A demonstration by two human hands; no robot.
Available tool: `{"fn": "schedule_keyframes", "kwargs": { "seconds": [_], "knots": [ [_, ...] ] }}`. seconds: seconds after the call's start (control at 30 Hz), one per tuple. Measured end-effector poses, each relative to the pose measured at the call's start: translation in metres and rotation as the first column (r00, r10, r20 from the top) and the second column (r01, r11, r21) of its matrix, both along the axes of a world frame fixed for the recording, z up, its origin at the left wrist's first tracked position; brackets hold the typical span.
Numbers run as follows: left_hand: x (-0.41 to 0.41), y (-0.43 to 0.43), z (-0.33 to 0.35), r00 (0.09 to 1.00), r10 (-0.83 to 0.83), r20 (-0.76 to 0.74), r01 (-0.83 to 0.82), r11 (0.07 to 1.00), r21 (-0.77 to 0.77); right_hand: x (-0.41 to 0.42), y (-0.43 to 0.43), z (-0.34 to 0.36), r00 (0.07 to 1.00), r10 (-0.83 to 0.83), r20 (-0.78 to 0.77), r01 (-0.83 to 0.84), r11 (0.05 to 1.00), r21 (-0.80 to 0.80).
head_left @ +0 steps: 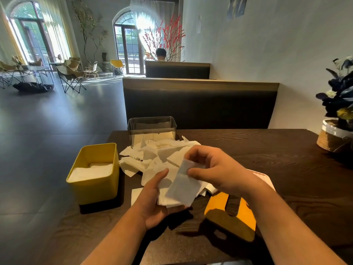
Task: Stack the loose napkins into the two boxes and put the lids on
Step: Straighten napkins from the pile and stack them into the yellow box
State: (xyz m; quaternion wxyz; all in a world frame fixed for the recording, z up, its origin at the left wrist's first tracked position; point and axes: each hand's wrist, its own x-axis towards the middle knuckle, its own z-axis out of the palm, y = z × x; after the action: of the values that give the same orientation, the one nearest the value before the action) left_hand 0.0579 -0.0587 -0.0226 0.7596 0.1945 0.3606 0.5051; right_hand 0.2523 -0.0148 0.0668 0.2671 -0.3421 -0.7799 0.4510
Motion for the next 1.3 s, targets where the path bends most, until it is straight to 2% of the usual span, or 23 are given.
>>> {"fn": "schedule_keyframes", "kwargs": {
  "seconds": [0.1, 0.17, 0.27, 0.4, 0.47, 0.57, 0.63, 0.8, 0.97, 1.17, 1.3],
  "knots": [
    [0.0, 0.0, -0.002, 0.997, -0.062, 0.041, 0.061, 0.998, 0.014, -0.022, 0.003, -0.005, 0.979, 0.027, 0.203, -0.041, 0.997, 0.06],
    [-0.001, 0.001, -0.004, 0.997, -0.065, 0.039, 0.064, 0.998, 0.013, -0.033, 0.007, -0.013, 0.964, 0.002, 0.267, -0.028, 0.995, 0.097],
    [-0.002, 0.0, -0.005, 0.998, -0.066, 0.004, 0.066, 0.997, 0.038, -0.04, 0.014, -0.025, 0.966, -0.061, 0.251, 0.036, 0.994, 0.102],
    [-0.002, -0.004, -0.004, 0.996, -0.091, -0.024, 0.091, 0.995, 0.027, -0.029, 0.019, -0.036, 0.96, -0.15, 0.236, 0.09, 0.965, 0.246],
    [-0.005, -0.002, -0.005, 0.995, -0.094, -0.01, 0.094, 0.996, -0.005, -0.011, 0.024, -0.038, 0.95, -0.247, 0.19, 0.198, 0.949, 0.247],
    [-0.006, 0.005, -0.006, 0.998, -0.042, 0.046, 0.045, 0.997, -0.065, 0.024, 0.035, -0.048, 0.84, -0.472, 0.269, 0.389, 0.868, 0.308],
    [-0.004, 0.008, -0.009, 0.998, -0.01, 0.054, 0.014, 0.996, -0.089, 0.039, 0.038, -0.06, 0.746, -0.552, 0.373, 0.43, 0.826, 0.364],
    [0.0, 0.007, -0.008, 0.998, -0.054, 0.011, 0.055, 0.994, -0.091, 0.037, 0.038, -0.077, 0.654, -0.583, 0.482, 0.379, 0.804, 0.458],
    [0.001, 0.005, -0.007, 0.996, -0.091, -0.015, 0.089, 0.992, -0.086, 0.028, 0.045, -0.08, 0.65, -0.594, 0.474, 0.393, 0.796, 0.46],
    [0.002, 0.005, -0.008, 0.994, -0.107, -0.02, 0.105, 0.991, -0.085, 0.029, 0.048, -0.076, 0.645, -0.556, 0.524, 0.406, 0.83, 0.382],
    [0.003, 0.007, -0.008, 0.995, -0.089, -0.038, 0.085, 0.992, -0.095, 0.037, 0.045, -0.078, 0.632, -0.465, 0.62, 0.332, 0.885, 0.326]
  ]
}}
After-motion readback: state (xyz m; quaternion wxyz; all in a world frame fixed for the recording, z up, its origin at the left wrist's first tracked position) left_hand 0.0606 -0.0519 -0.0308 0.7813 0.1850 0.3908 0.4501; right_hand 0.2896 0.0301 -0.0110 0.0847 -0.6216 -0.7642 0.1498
